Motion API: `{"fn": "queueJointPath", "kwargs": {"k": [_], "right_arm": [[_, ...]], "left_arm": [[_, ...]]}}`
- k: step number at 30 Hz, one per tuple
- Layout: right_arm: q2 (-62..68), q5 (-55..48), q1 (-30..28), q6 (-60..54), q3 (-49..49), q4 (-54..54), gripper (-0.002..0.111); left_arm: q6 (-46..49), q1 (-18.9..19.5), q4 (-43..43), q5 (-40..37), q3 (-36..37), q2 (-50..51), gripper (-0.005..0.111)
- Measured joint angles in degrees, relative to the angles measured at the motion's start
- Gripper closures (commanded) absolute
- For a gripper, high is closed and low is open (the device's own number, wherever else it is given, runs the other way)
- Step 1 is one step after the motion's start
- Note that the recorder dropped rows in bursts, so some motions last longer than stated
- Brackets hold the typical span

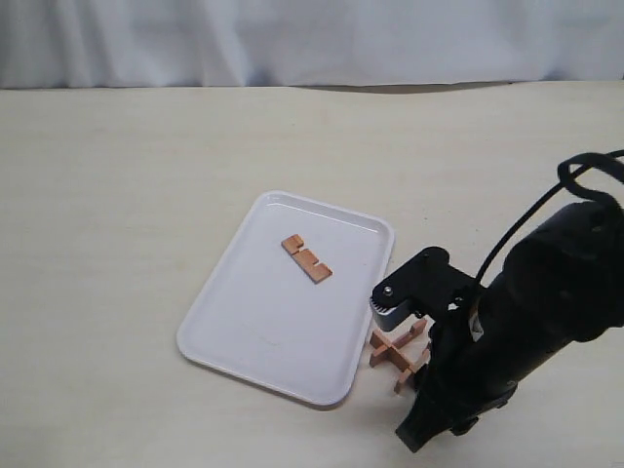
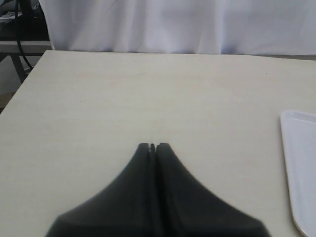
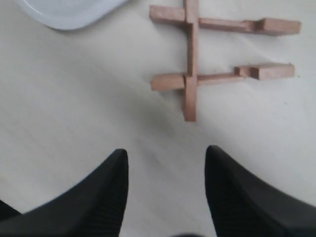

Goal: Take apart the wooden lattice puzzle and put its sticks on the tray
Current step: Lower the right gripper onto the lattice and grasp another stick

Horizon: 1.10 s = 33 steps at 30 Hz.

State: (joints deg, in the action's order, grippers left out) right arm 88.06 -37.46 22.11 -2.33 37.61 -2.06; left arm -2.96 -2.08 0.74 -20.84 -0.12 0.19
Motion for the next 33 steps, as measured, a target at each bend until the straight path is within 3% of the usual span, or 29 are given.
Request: {"fn": "queueJointPath", "kwargs": {"k": [11,15,20,24,33], "right_arm": [[4.07,6.62,0.83,4.38,-0.02,3.09,0.063],[5.04,8.45,0.83,4.52,-0.02,3.69,0.076],[7.07,8.80,0.83,4.52,0.02,3.82,0.084],[7.97,9.25,0.83,4.52,0.02,4.51,0.104],[6.35,9.19,0.83,4.65,0.02,5.72,0.104]], "left_arm": [[0.00,0.00,0.00,0.00,0.00,0.00,0.107],[0.00,0.00,0.00,0.00,0.00,0.00,0.107],[0.00,0.00,0.00,0.00,0.00,0.00,0.107],[0.00,0.00,0.00,0.00,0.00,0.00,0.107],[0.00,0.00,0.00,0.00,0.00,0.00,0.107]]}}
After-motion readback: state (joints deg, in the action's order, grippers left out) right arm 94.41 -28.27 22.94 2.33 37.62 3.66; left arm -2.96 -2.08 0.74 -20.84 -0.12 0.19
